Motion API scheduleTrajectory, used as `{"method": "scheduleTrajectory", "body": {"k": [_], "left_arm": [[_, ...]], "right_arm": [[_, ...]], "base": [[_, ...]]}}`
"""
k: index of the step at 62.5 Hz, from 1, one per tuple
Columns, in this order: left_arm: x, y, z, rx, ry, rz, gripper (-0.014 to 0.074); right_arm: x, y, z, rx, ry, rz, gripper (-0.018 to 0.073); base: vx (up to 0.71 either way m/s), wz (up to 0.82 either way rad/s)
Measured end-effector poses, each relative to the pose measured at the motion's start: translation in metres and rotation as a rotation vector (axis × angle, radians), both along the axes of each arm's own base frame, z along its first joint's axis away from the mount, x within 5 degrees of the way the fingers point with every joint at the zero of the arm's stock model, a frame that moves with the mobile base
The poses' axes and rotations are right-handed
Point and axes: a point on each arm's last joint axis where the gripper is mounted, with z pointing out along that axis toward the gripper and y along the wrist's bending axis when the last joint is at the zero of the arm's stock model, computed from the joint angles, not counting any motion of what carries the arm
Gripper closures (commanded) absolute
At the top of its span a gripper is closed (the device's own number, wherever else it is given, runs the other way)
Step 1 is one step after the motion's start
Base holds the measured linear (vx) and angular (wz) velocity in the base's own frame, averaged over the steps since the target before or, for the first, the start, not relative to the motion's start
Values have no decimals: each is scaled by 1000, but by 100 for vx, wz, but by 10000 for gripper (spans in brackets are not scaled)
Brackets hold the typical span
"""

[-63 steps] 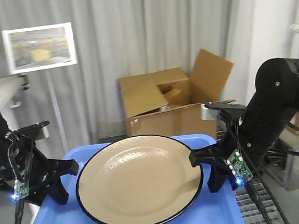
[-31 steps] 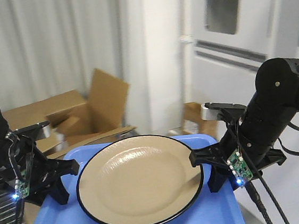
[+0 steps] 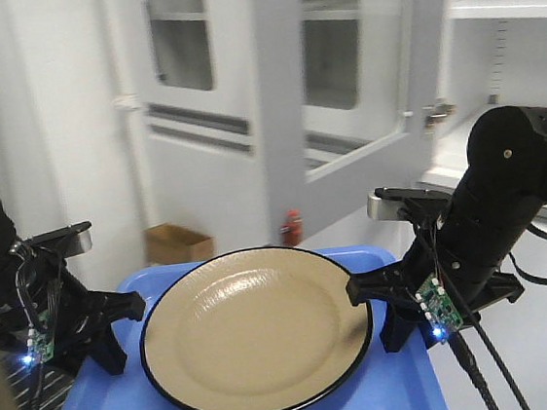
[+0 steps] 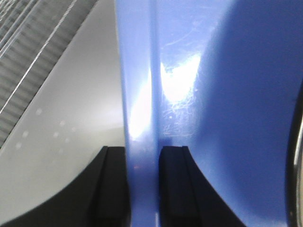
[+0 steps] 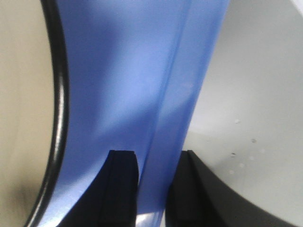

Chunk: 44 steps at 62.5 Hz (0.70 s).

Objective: Place disk in tray to left cabinet
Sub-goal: 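Hold the tray while the base drives to the open white cabinet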

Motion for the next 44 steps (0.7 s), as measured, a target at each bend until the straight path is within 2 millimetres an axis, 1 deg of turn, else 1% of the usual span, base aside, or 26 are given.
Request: {"method": "scheduleTrajectory", "body": {"k": [22, 44], "left_arm": [[0, 0, 0, 0, 0, 0, 596], [0, 0, 0, -2, 1, 0, 596]], "right_arm": [[0, 0, 0, 0, 0, 0, 563], [0, 0, 0, -2, 0, 0, 563]], "base": [[17, -67], [15, -60]]}}
